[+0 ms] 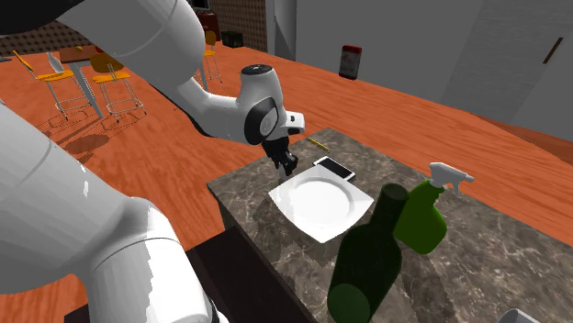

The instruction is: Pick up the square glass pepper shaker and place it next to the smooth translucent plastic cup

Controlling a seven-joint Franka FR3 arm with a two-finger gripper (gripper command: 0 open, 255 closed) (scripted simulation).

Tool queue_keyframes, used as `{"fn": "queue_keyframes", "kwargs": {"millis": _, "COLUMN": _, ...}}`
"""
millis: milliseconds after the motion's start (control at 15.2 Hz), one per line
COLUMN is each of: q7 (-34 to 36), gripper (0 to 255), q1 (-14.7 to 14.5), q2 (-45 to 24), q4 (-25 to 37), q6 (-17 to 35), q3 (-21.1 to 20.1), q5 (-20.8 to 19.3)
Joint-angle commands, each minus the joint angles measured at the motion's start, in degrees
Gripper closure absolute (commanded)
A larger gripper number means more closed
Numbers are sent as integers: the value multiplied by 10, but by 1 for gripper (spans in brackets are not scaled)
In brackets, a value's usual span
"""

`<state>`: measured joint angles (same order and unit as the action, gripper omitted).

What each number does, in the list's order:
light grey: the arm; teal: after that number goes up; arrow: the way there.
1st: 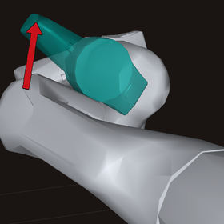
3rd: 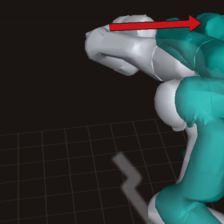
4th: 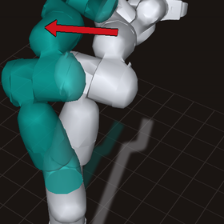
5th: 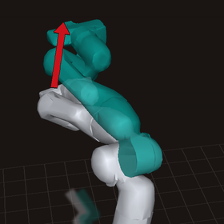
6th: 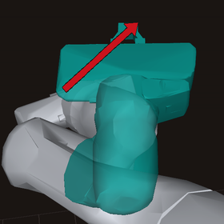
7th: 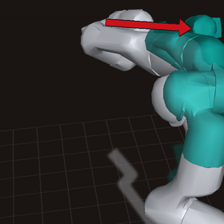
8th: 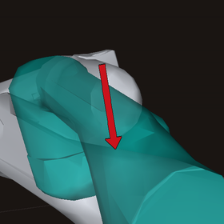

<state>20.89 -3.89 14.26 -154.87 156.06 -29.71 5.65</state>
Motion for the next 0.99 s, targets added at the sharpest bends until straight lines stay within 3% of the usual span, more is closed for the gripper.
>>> {"fn": "queue_keyframes", "kwargs": {"millis": 0, "q7": 0, "gripper": 255, "q1": 0, "q2": 0, "q4": 0, "q6": 0, "q3": 0, "q5": 0}}
{"fn": "queue_keyframes", "kwargs": {"millis": 924, "q7": -35, "gripper": 255, "q1": -28, "q2": 88, "q4": 41, "q6": -127, "q3": 36, "q5": 37}}
